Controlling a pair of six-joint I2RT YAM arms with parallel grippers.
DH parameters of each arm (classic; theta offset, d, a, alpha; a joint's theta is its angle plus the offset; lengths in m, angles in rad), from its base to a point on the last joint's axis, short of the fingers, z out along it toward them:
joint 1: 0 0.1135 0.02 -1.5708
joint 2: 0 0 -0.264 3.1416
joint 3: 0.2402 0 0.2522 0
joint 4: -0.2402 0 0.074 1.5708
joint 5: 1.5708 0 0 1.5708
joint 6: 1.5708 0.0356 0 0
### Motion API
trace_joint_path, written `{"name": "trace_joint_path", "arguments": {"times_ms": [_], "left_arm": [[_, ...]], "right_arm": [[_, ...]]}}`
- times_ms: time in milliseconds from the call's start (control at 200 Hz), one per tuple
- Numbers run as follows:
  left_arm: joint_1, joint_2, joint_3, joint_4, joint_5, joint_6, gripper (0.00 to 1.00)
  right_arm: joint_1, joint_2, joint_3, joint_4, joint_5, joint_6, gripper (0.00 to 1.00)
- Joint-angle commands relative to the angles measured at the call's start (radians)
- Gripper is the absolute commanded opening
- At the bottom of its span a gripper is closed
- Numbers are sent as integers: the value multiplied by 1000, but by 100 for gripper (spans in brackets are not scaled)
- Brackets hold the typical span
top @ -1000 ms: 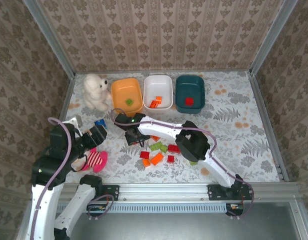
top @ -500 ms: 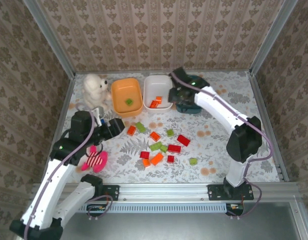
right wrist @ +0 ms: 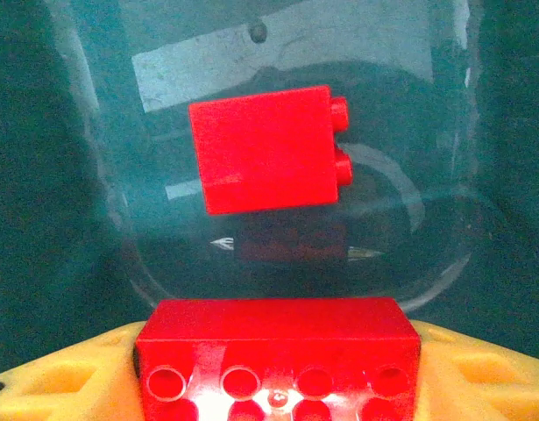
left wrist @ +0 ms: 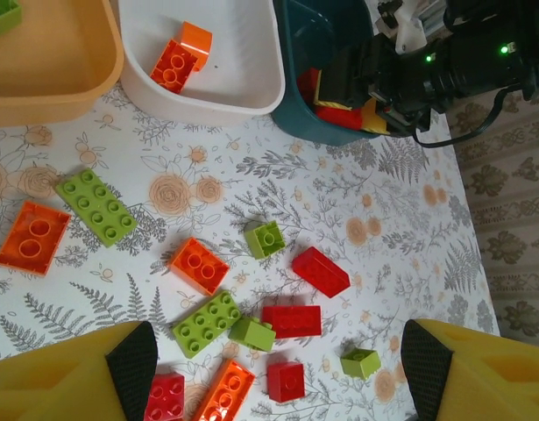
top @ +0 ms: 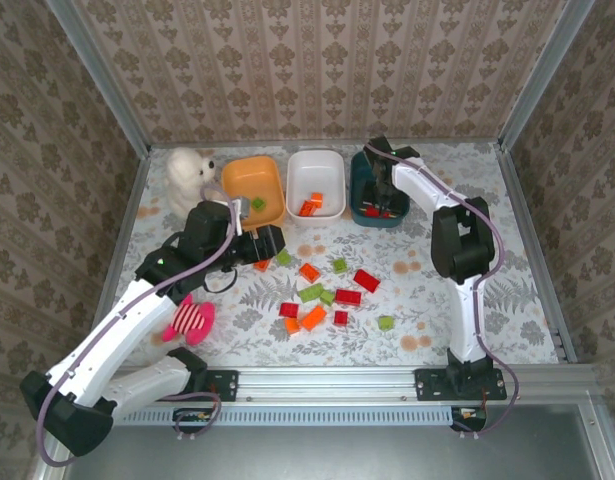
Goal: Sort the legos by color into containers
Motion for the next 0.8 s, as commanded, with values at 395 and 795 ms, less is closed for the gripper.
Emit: {"name": "trace_joint_path", "arguments": {"times_ms": [395, 795], "left_arm": [[-10, -19, 23, -35, -60, -2, 77], [-20, 13, 33, -67, 6, 86, 76]], "right_arm": [[-11, 144, 149, -55, -97, -11, 67], [-12, 42, 221, -88, -70, -35, 80]]}}
